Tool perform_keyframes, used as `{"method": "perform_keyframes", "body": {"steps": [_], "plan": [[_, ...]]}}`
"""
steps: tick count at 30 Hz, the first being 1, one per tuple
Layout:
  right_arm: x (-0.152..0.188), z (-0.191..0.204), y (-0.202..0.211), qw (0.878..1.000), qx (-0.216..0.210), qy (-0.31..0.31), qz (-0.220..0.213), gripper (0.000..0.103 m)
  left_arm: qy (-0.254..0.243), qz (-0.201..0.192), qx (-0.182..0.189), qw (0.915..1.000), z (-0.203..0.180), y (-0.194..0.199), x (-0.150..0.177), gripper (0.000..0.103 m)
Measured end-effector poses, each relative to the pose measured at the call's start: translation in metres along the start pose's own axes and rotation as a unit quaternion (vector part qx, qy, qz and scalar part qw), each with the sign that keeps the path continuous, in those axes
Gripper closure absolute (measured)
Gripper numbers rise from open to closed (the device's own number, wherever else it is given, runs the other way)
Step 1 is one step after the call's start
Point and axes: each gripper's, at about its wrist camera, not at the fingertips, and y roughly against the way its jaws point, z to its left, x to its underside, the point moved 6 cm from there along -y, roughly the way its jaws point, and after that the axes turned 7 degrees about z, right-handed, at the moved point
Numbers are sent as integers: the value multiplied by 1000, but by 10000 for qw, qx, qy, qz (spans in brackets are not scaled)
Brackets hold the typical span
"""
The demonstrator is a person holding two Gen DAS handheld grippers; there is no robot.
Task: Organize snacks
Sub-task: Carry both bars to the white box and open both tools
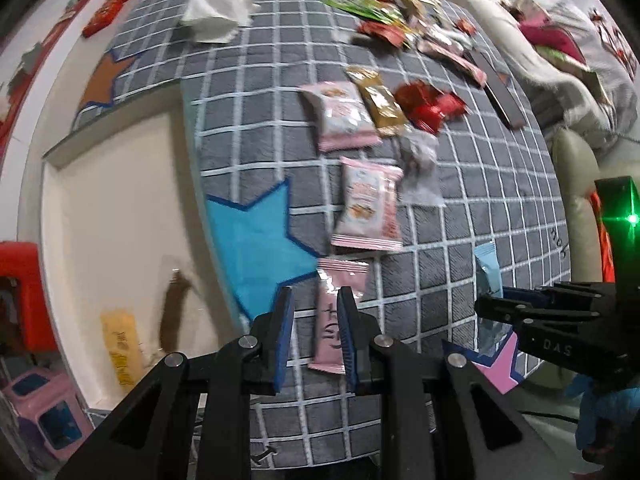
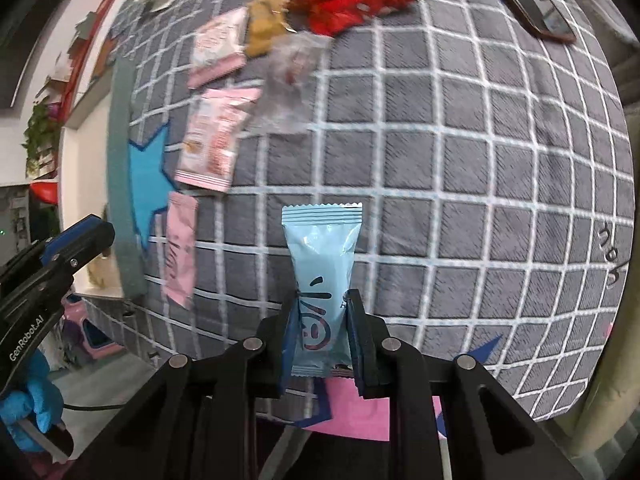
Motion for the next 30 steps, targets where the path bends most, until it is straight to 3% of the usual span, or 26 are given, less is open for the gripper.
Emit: {"method": "perform_keyframes", "body": {"steps": [4, 7, 9, 11, 16, 18, 20, 22, 26, 30], "plan": [[-6, 25, 8, 9997, -21, 254, -64, 79, 258, -79, -7, 9996, 26, 10, -1, 78], [-9, 40, 12, 9993, -68, 337, -111, 79, 96, 51, 61, 9999, 24, 7, 4, 78], [-10, 45, 11, 9994, -60, 332, -69, 79, -142, 304, 69, 9994, 10, -9, 9, 60], [-4, 47, 10, 9995, 9, 329, -9, 79, -342, 433, -17, 9985, -1, -26, 12, 49], [9, 33, 12, 9998, 117, 170, 21, 79, -527, 951, -175, 9939, -23, -77, 21, 49], [11, 24, 17, 9999, 133, 77, 18, 79, -509, 947, -272, 9938, -25, -85, 21, 48], [16, 17, 19, 9999, 118, 6, 8, 79, -606, 930, -274, 9934, -32, -86, 19, 50], [18, 13, 22, 9999, 113, -23, -2, 79, -627, 900, -304, 9935, -34, -86, 16, 76], [18, 7, 27, 9999, 92, -26, -35, 79, -477, 786, -76, 9957, -32, -72, 9, 78], [17, 13, 31, 9999, 61, 67, -78, 79, -277, 332, 154, 9989, -25, -35, 2, 78]]}}
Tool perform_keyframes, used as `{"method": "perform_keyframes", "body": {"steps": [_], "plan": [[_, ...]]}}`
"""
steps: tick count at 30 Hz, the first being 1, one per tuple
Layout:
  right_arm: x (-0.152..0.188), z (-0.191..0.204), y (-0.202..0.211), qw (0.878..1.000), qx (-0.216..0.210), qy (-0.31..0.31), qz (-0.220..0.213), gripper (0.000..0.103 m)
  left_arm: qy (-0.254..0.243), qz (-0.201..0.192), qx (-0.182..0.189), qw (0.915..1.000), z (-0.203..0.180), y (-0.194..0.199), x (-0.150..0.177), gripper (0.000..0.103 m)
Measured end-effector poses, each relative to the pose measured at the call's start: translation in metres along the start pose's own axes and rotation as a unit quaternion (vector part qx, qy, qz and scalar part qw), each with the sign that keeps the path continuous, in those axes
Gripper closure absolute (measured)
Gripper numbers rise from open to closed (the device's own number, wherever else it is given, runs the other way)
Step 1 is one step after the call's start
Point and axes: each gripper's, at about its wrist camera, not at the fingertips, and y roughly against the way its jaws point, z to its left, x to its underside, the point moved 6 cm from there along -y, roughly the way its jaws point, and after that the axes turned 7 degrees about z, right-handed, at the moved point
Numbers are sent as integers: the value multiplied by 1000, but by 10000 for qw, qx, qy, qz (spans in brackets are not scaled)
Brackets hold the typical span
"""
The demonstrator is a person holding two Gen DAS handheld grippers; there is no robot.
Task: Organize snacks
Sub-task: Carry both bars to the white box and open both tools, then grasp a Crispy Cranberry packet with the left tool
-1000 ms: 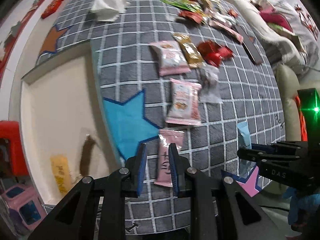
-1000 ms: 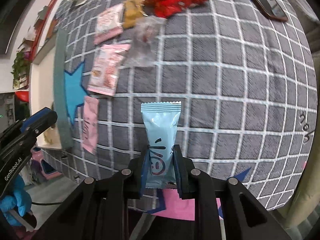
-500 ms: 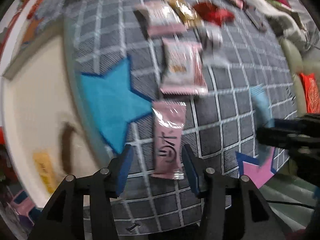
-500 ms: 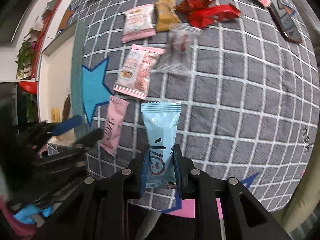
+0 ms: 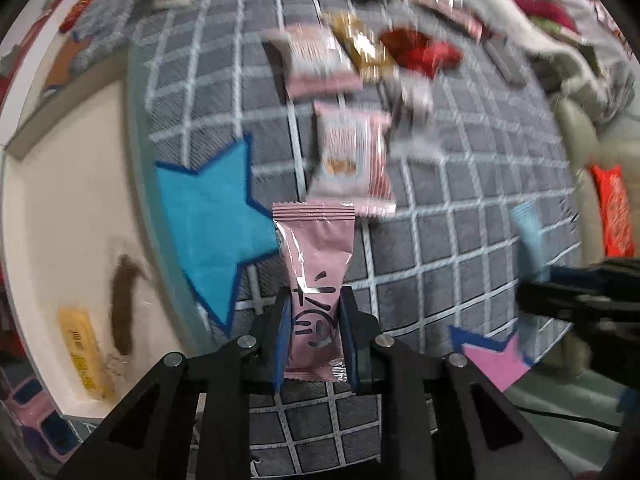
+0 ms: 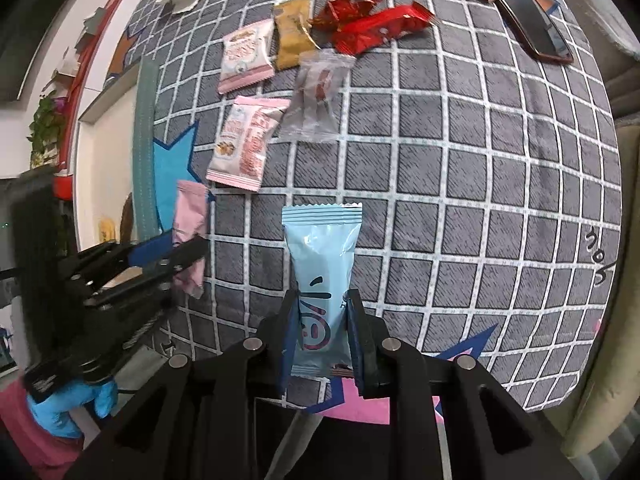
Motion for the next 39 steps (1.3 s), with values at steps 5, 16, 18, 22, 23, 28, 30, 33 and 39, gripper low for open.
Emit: {"method": "perform_keyframes", "body": {"steps": [5, 16, 18, 22, 23, 28, 30, 33, 39], "plan": [[-12, 33, -1, 9996, -29, 297, -16, 79, 351, -557, 103, 9978, 31, 41, 0, 78], [-39, 142, -3, 9922, -201, 1231, 12, 79, 1414, -895, -386, 9851, 154, 64, 22, 78], [-47, 164, -5, 9903, -240, 1367, 19, 79, 1554, -869, -400, 9832, 168, 63, 25, 78], [-60, 202, -12, 9864, -257, 1623, 62, 79, 1667, -805, -414, 9818, 182, 57, 33, 78], [-63, 211, -15, 9858, -265, 1655, 85, 79, 1681, -784, -416, 9818, 185, 56, 34, 78], [-71, 234, -27, 9848, -296, 1701, 185, 79, 1717, -718, -414, 9816, 190, 51, 38, 78], [-73, 240, -31, 9846, -287, 1711, 222, 78, 1715, -719, -469, 9814, 191, 51, 39, 77], [-73, 243, -35, 9844, -288, 1715, 281, 78, 1640, -673, -496, 9829, 190, 48, 39, 57], [-75, 224, -40, 9872, -281, 1507, 430, 40, 1559, -739, -638, 9829, 185, 56, 36, 25]]}}
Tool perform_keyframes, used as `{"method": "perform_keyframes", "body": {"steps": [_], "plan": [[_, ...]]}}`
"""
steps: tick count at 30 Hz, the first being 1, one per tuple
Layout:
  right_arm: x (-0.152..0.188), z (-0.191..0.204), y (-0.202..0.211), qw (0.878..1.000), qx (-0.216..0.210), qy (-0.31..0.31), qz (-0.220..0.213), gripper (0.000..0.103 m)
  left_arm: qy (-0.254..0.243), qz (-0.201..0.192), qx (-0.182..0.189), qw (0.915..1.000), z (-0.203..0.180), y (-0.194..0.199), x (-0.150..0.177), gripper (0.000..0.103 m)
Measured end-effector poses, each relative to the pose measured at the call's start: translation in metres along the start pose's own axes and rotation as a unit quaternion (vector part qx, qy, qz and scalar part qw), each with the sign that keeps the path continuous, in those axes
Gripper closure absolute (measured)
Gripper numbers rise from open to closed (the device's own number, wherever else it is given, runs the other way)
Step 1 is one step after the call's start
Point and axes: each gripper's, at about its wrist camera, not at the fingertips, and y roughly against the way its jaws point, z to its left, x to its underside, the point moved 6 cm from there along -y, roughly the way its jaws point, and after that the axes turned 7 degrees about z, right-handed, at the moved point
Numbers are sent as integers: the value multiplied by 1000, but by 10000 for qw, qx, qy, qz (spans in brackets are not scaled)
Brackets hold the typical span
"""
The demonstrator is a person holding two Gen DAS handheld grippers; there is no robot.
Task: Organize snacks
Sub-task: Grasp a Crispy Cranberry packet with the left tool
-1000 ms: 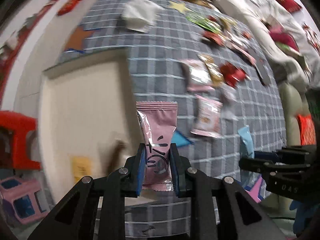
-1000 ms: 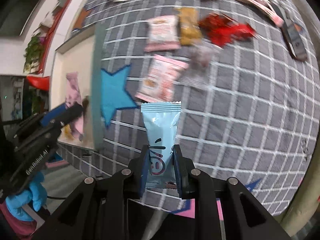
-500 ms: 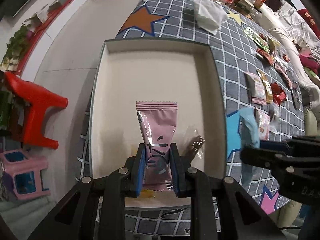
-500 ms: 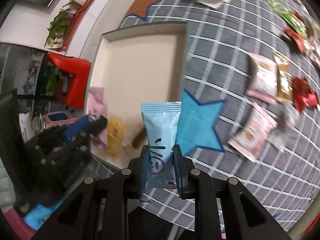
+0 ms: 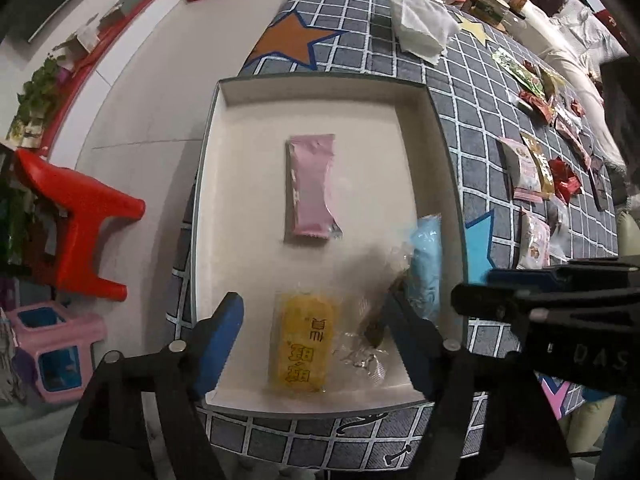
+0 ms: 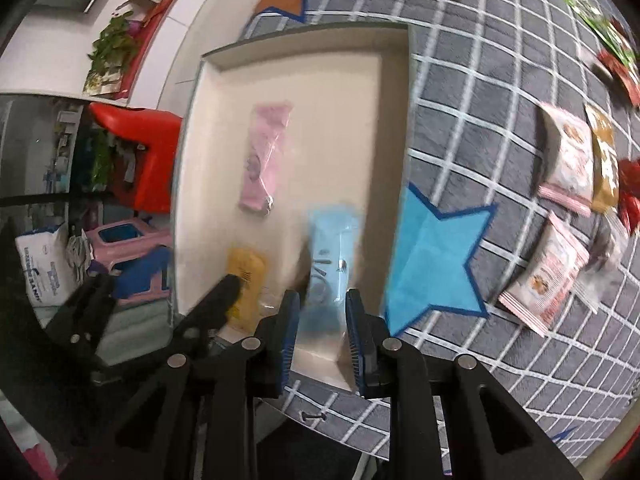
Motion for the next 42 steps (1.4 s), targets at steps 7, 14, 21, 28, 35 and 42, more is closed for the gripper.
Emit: {"method": "perform_keyframes", "body": {"steps": [7, 14, 21, 28, 35, 42], "plan": [[24, -82, 9, 9959, 158, -884, -132, 13, -420, -30, 182, 9989, -41, 12, -18, 25], [84, -202, 1, 9785, 674, -1943, 175, 13, -1130, 66, 481, 9924, -129, 14, -41, 24], [154, -284, -18, 9583, 832, -2684, 517, 13, -1192, 454, 614, 9899, -205, -27, -82, 24], [172, -292, -26, 9609, 883, -2572, 527, 0, -729, 724, 421, 9938, -235, -71, -126, 24], [188, -263, -35, 9647, 992, -2388, 494, 0, -740, 895, -43, 9932, -248, -100, -133, 24], [186, -268, -31, 9670, 999, -2306, 422, 0, -1445, 438, -245, 9882, -275, -79, -142, 59]]}}
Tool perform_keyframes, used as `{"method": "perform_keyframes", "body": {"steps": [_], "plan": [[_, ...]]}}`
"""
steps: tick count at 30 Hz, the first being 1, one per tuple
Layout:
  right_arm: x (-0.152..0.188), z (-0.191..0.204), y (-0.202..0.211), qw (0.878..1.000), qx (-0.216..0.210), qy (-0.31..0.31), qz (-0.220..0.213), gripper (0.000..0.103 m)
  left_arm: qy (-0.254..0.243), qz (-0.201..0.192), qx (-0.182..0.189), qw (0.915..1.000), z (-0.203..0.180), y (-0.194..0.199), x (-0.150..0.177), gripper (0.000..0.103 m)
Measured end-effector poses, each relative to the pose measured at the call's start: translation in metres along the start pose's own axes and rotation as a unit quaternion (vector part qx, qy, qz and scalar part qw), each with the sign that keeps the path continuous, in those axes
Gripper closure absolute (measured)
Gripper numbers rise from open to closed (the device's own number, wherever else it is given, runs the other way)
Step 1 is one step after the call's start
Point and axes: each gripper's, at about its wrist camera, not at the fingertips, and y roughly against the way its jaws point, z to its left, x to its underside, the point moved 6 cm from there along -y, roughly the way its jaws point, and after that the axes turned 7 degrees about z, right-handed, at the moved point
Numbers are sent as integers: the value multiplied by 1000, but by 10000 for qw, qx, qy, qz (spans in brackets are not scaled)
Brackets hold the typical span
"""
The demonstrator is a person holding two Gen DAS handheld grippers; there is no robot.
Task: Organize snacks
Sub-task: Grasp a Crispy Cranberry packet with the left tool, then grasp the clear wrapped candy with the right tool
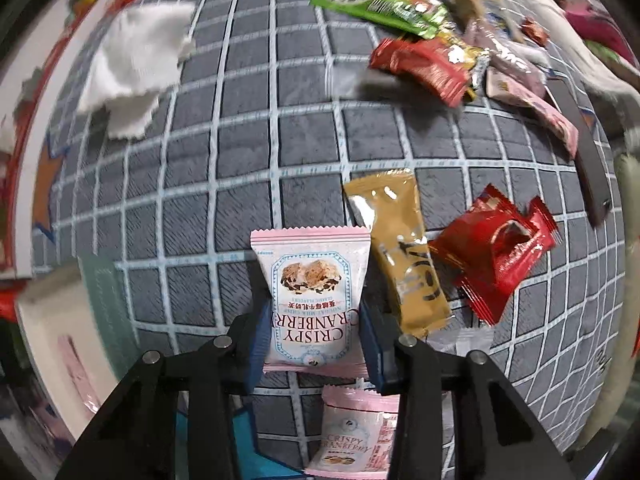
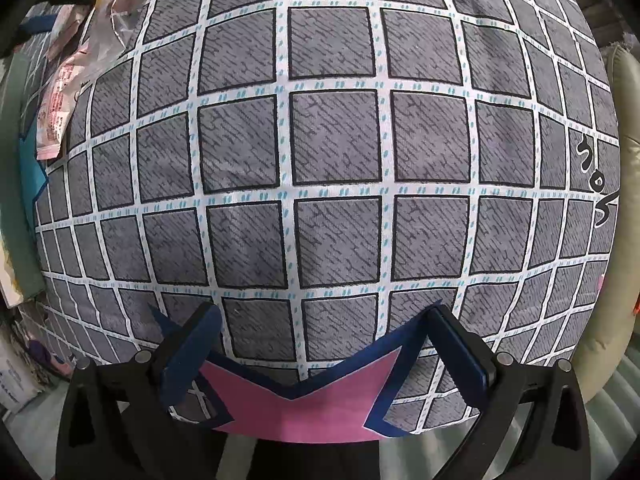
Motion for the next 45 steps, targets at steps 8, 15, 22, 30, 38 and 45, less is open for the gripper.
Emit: {"method": "perform_keyframes", "body": {"steps": [8, 15, 22, 30, 38, 45], "plan": [[2, -1, 0, 10000, -53, 11, -22, 0, -133, -459, -57, 9988, -15, 25, -57, 59], [5, 2, -2, 10000, 6, 63, 18, 0, -1117, -280, 256, 9930, -78, 0, -45, 59], [9, 7, -5, 9999, 71, 104, 32, 0, -1790, -39, 816, 9805, -119, 1, 32, 59], [15, 15, -10, 9999, 118, 101, -61, 0, -1224, -297, 832, 9885, -63, 35, 60, 59], [7, 7, 5, 9989, -383, -233, -107, 0, -735, -437, 474, 9952, -5, 49, 115, 59], [-12, 47, 26, 9939, -983, -235, -438, 0, -267, -429, 302, 9983, 35, 59, 153, 59]]}}
